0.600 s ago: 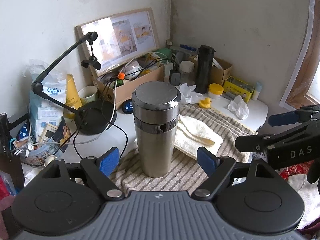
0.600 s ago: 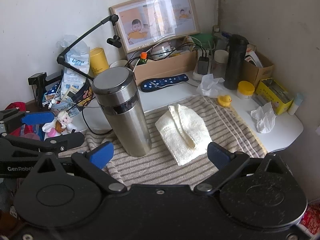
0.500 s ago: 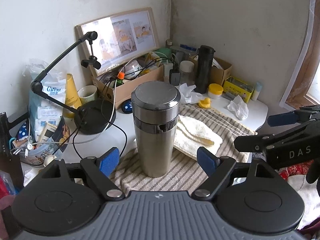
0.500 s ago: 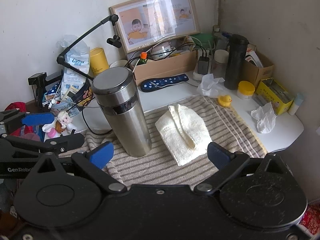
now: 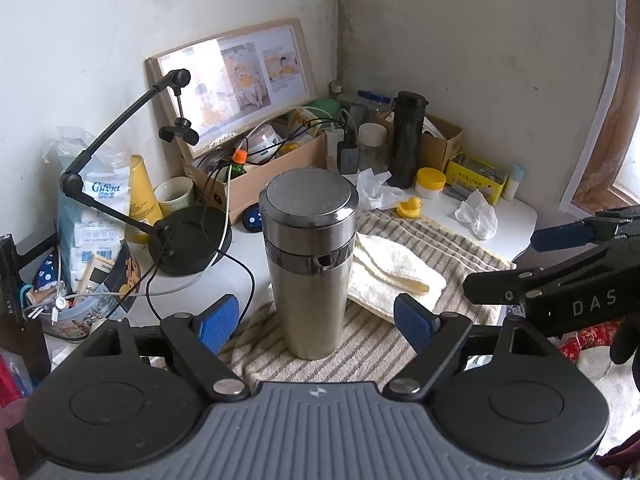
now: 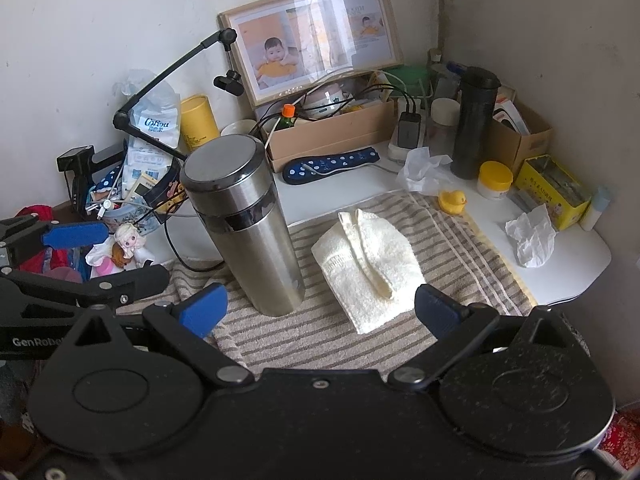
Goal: Clean container
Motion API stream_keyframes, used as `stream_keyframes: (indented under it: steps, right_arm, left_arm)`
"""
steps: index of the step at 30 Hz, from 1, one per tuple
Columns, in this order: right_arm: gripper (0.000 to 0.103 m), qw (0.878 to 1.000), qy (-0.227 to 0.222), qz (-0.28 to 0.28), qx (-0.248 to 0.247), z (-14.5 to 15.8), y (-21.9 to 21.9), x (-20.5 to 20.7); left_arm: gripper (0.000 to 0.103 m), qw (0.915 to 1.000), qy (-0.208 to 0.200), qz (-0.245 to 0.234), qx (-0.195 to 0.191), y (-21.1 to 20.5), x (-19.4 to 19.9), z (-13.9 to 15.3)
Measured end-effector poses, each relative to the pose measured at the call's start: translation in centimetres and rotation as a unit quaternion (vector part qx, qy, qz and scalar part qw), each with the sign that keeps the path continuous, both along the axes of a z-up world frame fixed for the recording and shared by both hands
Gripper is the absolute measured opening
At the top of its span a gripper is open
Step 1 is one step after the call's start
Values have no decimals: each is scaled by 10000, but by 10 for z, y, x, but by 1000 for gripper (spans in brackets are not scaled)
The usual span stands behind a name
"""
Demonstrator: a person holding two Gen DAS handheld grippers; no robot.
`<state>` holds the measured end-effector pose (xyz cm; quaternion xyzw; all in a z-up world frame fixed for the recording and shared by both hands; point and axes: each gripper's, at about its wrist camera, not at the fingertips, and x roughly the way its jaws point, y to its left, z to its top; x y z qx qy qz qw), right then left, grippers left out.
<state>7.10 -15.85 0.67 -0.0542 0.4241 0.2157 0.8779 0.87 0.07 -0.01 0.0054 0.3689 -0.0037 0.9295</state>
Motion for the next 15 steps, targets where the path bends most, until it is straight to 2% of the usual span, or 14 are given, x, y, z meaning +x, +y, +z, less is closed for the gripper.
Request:
stream_keyframes:
  steps: [15]
  right_arm:
    - [101,10000,18,41,27,-1,-1,6]
  left_arm:
    - [84,10000,-7,-9,-5,13,4,-6]
